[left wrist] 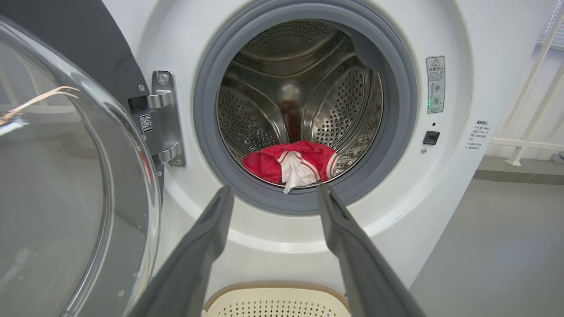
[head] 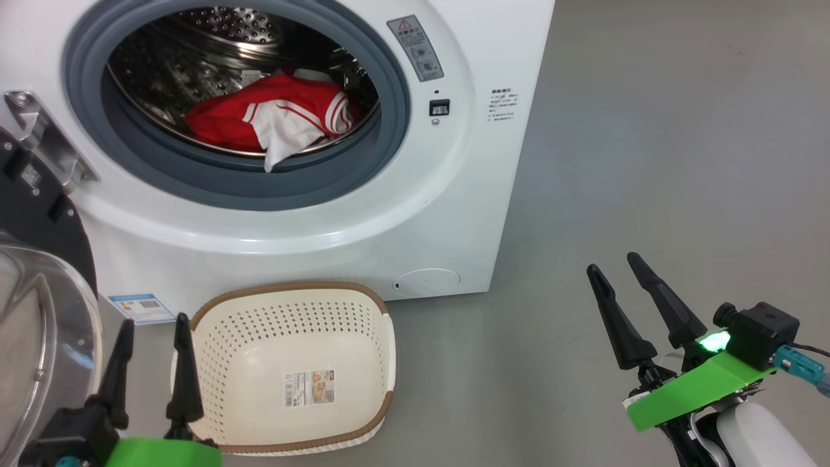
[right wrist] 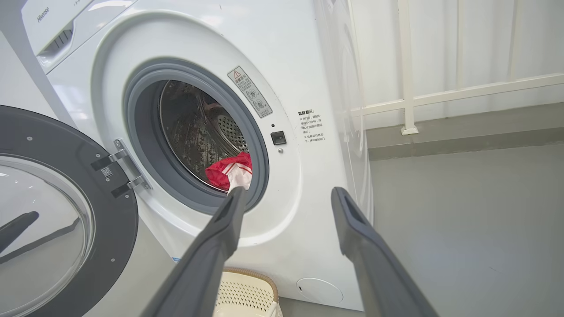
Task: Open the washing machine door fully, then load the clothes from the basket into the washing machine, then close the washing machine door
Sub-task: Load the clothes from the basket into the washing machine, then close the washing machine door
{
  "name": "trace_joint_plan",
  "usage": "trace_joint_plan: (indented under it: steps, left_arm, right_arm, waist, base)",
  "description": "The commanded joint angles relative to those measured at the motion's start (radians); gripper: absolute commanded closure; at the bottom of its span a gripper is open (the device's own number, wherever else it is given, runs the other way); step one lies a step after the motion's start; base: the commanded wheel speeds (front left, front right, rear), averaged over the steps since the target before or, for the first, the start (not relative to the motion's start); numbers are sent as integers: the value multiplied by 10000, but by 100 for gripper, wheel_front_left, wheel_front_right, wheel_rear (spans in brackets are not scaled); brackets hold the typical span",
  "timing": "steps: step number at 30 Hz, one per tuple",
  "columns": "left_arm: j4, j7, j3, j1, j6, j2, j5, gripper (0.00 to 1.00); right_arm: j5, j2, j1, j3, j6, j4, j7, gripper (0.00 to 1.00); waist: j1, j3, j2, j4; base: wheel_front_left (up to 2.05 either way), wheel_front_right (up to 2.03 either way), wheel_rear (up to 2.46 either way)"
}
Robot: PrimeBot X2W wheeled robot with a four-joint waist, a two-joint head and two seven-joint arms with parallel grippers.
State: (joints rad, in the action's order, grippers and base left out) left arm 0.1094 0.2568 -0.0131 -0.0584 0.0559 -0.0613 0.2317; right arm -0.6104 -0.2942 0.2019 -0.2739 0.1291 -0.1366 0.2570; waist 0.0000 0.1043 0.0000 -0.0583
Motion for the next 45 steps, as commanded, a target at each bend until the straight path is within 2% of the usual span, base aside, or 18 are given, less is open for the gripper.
trace_joint_plan:
  steps: [1, 18, 45]
  left_arm:
    - [-339, 49, -271, -35, -60, -107, -31, 0]
    - [-616, 49, -350, 206, -49, -31, -197, 0]
    - [-360, 49, -611, 112, 359, 16, -363, 0]
  right_arm:
    - [-22, -129, -24, -147, 16, 242, 48, 0]
    - [103, -217, -17, 94, 16, 247, 48, 0]
    - [114, -203, 36, 79, 16, 196, 48, 0]
  waist:
    - [0, -14, 0, 25]
    - [0, -88, 0, 154]
    - [0, -5, 0, 54]
  base:
    - [0, 0, 0]
    - [0, 0, 0]
    - [0, 0, 0]
